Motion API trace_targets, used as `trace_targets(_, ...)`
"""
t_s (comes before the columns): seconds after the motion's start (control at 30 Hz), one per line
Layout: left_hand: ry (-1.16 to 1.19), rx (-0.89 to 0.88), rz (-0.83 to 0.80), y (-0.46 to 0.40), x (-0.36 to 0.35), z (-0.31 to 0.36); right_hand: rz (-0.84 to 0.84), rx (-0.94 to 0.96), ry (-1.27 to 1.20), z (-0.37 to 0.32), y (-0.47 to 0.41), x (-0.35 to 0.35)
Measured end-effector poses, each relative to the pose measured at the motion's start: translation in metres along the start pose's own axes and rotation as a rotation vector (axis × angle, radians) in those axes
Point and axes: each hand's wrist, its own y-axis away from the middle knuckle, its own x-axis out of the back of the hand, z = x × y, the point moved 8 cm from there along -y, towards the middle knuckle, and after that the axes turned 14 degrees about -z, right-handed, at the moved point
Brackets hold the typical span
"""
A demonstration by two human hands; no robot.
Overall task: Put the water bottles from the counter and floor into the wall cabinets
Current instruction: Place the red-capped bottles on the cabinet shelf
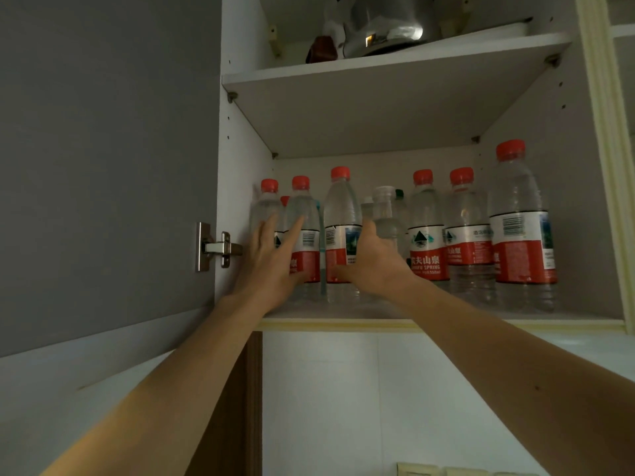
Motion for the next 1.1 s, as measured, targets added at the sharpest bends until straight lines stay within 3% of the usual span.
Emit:
trace_targets(0.83, -0.248, 0.017, 0.074, 0.001, 0.001, 0.011, 0.034, -0.158, 0.037, 0.005, -0.030, -0.022)
trace_targets(1.0, -0.201, -0.017, 0.075, 0.005, 0.001, 0.009, -0.021, -0.045, 0.075, -0.003, -0.015, -0.011)
trace_targets(1.1, -0.136, -0.024, 0.089, 0.006, 0.005, 0.011, 0.064, 0.034, 0.205, -0.004, 0.006, 0.018)
